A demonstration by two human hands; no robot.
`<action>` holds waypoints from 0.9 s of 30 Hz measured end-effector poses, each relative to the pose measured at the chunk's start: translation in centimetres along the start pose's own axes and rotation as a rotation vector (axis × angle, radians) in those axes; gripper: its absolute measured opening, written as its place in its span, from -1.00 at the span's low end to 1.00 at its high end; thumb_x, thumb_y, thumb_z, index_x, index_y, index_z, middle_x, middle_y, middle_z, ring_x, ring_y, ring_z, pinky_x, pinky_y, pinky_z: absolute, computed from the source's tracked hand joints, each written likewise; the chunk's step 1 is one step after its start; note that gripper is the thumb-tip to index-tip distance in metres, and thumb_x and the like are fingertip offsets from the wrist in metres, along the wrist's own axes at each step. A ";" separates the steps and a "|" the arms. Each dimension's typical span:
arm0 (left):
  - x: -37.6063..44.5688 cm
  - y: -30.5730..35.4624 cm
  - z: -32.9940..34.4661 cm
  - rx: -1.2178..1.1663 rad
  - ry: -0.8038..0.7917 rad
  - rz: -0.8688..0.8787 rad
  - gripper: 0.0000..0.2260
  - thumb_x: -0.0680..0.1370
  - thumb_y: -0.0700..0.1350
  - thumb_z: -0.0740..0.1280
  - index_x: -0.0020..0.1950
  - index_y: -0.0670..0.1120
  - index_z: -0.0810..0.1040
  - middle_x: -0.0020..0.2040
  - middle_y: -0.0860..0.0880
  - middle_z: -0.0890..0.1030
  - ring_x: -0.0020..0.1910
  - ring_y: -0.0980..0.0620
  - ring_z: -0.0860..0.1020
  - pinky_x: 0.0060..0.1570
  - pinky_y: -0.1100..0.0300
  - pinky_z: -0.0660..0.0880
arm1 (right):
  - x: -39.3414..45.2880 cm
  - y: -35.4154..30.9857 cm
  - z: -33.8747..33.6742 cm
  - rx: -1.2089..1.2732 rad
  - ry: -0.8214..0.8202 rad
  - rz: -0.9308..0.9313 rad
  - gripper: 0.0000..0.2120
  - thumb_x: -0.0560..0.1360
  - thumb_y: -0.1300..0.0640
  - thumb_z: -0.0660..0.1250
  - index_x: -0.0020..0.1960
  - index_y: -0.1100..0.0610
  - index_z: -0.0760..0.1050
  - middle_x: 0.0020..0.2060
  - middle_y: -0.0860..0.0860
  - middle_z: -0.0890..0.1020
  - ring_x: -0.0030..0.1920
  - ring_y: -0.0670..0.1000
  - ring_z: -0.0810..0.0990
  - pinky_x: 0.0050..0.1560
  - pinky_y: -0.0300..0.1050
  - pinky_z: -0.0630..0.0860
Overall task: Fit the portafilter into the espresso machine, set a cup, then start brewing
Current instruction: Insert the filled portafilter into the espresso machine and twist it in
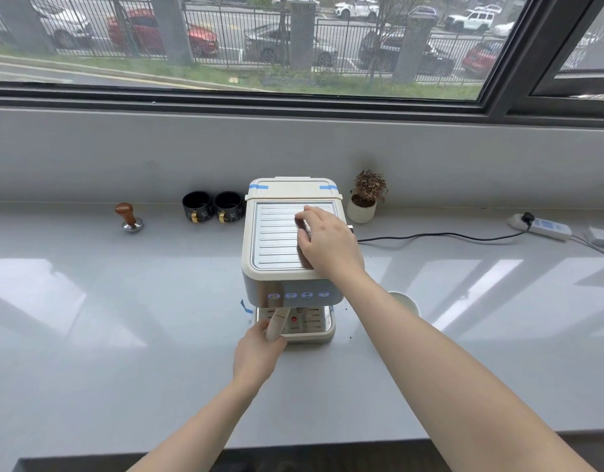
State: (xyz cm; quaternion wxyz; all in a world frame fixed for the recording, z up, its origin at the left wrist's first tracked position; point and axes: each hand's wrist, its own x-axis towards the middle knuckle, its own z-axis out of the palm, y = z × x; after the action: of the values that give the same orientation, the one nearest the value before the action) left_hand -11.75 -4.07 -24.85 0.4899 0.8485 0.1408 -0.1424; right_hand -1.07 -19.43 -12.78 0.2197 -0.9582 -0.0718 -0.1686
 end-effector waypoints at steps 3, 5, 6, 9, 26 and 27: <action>0.5 0.2 -1.1 -0.148 -0.196 -0.064 -0.95 0.45 -0.19 0.27 -0.12 -0.07 0.47 -0.39 -0.07 0.45 -0.61 -0.03 0.37 -0.53 0.21 0.33 | 0.0 -0.1 -0.1 -0.014 -0.020 -0.003 -0.74 0.53 0.07 0.12 0.16 0.01 0.48 0.22 -0.08 0.55 0.23 -0.02 0.44 0.24 -0.20 0.17; 0.6 0.2 -1.9 -0.259 -0.349 -0.121 -0.91 0.51 -0.15 0.30 -0.05 -0.15 0.45 -0.41 -0.07 0.43 -0.60 -0.02 0.35 -0.51 0.20 0.35 | 0.0 -0.2 0.0 -0.040 -0.046 0.012 -0.73 0.54 0.05 0.09 0.18 -0.02 0.46 0.26 -0.10 0.52 0.30 -0.05 0.40 0.39 -0.01 0.13; 0.6 0.1 -2.1 -0.302 -0.401 -0.140 -0.89 0.52 -0.14 0.31 -0.03 -0.16 0.44 -0.42 -0.05 0.42 -0.59 -0.01 0.34 -0.52 0.21 0.35 | -0.1 -0.2 0.0 -0.051 -0.049 0.028 -0.73 0.54 0.04 0.08 0.18 -0.03 0.45 0.26 -0.12 0.51 0.31 -0.06 0.39 0.40 0.08 0.15; 0.4 -0.4 -2.0 -0.399 -0.428 -0.191 -0.84 0.53 -0.10 0.33 -0.02 -0.17 0.44 -0.46 -0.01 0.39 -0.58 0.01 0.28 -0.57 0.26 0.26 | -0.3 -0.5 -0.2 -0.059 -0.053 0.062 -0.75 0.54 0.02 0.07 0.15 -0.07 0.43 0.21 -0.15 0.50 0.27 -0.06 0.40 0.29 0.19 0.28; -0.6 -0.7 0.8 -0.485 -0.125 -0.179 -0.85 0.48 -0.13 0.36 -0.18 -0.18 0.46 -0.54 0.02 0.36 -0.63 0.03 0.19 -0.61 0.28 0.14 | -0.6 -0.3 0.1 -0.105 0.014 0.143 -0.72 0.52 0.02 0.08 0.17 -0.01 0.43 0.20 -0.05 0.48 0.24 0.01 0.41 0.13 0.05 0.39; -0.6 -0.7 0.9 -0.480 -0.119 -0.175 -0.85 0.48 -0.13 0.36 -0.18 -0.18 0.46 -0.54 0.02 0.36 -0.63 0.03 0.20 -0.62 0.28 0.14 | -0.6 -0.1 0.2 -0.105 0.023 0.178 -0.71 0.52 0.01 0.09 0.18 0.00 0.43 0.25 0.00 0.46 0.28 0.04 0.38 0.17 0.05 0.38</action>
State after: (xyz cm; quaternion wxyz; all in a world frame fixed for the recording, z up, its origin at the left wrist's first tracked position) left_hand -12.66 -4.58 -25.57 0.6703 0.6827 0.2144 -0.1965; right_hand -1.58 -19.30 -13.11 0.1842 -0.9690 0.0252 -0.1628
